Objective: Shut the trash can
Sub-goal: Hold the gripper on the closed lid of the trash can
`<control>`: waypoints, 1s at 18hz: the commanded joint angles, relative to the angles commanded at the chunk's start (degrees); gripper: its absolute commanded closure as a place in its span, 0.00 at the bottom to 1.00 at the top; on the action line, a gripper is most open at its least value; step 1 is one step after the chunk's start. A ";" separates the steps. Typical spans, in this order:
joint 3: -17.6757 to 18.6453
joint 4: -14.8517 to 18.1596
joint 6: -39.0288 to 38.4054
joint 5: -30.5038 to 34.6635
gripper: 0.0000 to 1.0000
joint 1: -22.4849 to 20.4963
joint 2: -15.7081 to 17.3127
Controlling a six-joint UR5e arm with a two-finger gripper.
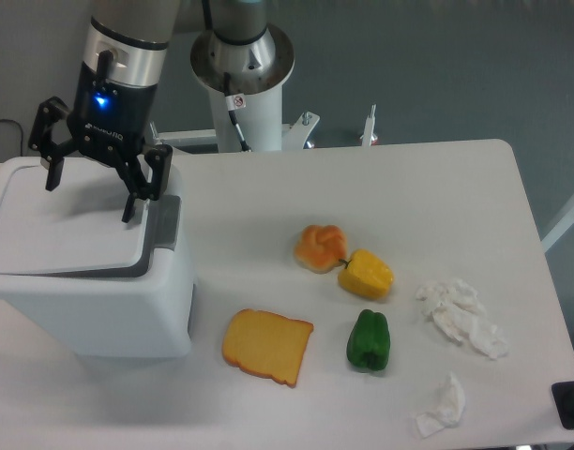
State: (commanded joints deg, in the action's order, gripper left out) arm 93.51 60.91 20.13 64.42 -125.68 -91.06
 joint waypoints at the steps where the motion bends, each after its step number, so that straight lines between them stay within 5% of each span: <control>1: 0.35 -0.09 0.00 -0.09 0.00 0.00 0.00; 18: 2.46 0.00 0.00 -0.17 0.00 0.44 0.35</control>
State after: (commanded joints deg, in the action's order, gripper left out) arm 95.98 60.91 20.13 64.25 -125.25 -90.70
